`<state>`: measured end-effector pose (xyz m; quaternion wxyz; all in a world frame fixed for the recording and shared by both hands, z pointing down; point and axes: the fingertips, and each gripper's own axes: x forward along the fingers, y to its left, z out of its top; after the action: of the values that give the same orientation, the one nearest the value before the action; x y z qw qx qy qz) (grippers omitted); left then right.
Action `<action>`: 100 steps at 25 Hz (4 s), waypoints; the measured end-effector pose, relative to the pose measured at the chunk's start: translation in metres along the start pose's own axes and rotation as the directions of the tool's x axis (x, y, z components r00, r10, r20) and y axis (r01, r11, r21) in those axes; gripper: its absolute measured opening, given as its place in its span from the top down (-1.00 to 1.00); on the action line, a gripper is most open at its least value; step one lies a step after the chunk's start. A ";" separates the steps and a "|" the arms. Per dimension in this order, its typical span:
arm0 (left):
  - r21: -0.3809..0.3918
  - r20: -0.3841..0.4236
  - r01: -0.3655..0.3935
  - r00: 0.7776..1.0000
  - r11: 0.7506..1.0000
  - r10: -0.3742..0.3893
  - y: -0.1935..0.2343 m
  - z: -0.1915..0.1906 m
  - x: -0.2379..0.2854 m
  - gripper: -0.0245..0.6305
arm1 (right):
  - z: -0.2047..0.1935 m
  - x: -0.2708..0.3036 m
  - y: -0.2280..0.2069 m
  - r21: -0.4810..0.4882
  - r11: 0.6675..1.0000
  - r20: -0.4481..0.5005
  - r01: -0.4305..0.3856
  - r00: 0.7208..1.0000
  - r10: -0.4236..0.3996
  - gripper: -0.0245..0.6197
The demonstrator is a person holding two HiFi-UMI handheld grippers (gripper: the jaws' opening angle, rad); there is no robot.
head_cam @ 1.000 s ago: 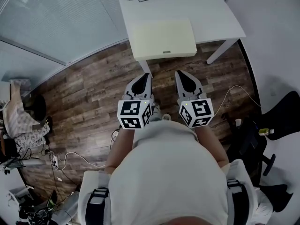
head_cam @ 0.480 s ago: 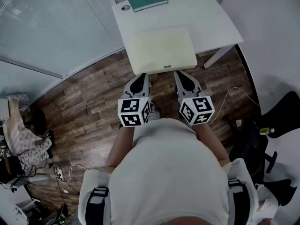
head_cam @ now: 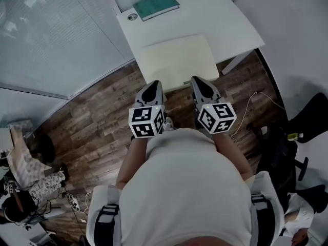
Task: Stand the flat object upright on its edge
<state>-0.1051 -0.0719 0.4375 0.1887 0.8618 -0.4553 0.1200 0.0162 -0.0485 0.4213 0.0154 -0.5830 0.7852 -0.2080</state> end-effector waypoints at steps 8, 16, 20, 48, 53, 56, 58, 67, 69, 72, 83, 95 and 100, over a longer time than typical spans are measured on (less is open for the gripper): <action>0.006 -0.034 0.057 0.998 0.998 -0.057 0.018 0.000 0.020 0.86 | -0.007 0.018 -0.007 0.166 0.986 0.021 0.026 0.999 -0.030 0.87; -0.004 -0.063 0.079 0.995 0.997 -0.079 0.032 -0.008 0.033 0.87 | -0.027 0.027 -0.020 0.350 0.936 0.047 0.034 0.997 -0.054 0.86; -0.010 -0.081 0.081 0.993 0.997 -0.082 0.033 -0.014 0.040 0.86 | -0.044 0.028 -0.032 0.466 0.884 0.050 0.030 0.997 -0.060 0.86; -0.011 -0.141 0.052 0.989 0.999 -0.053 0.034 -0.034 0.040 0.86 | -0.152 0.051 -0.097 0.954 0.297 0.018 0.027 0.989 -0.148 -0.39; -0.009 -0.144 0.037 0.989 0.999 -0.037 0.039 -0.034 0.038 0.86 | -0.157 0.072 -0.100 0.960 0.281 0.024 0.018 0.989 -0.146 -0.43; -0.007 -0.146 0.025 0.989 1.000 -0.026 0.043 -0.036 0.036 0.87 | -0.157 0.084 -0.100 0.962 0.272 0.035 0.004 0.990 -0.140 -0.45; -0.008 -0.148 0.017 0.989 1.000 -0.018 0.046 -0.036 0.036 0.87 | -0.158 0.091 -0.102 0.962 0.274 0.040 0.000 0.989 -0.141 -0.46; -0.013 -0.156 -0.020 0.988 1.000 0.017 0.065 -0.037 0.032 0.86 | -0.156 0.113 -0.108 0.968 0.249 0.052 -0.014 0.988 -0.146 -0.50; -0.014 -0.155 -0.025 0.988 1.000 0.022 0.067 -0.037 0.032 0.86 | -0.154 0.115 -0.109 0.970 0.244 0.057 -0.021 0.988 -0.143 -0.50; -0.012 -0.154 -0.028 0.988 1.000 0.026 0.069 -0.037 0.031 0.86 | -0.155 0.118 -0.111 0.968 0.249 0.048 -0.012 0.989 -0.139 -0.50; -0.009 -0.157 -0.027 0.987 1.000 0.025 0.071 -0.038 0.032 0.86 | -0.151 0.124 -0.113 0.957 0.290 0.033 0.007 0.991 -0.131 -0.45; -0.014 -0.153 -0.018 0.988 1.000 0.015 0.074 -0.035 0.035 0.87 | -0.151 0.118 -0.113 0.954 0.299 0.024 0.018 0.991 -0.135 -0.32; -0.013 -0.152 -0.021 0.988 1.000 0.018 0.076 -0.036 0.034 0.86 | -0.151 0.115 -0.112 0.954 0.299 0.034 0.007 0.991 -0.131 -0.32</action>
<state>-0.1505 -0.1206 0.4989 0.2277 0.8443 -0.4489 0.1838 0.0413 -0.1338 0.6228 0.3889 -0.5044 0.4830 -0.6008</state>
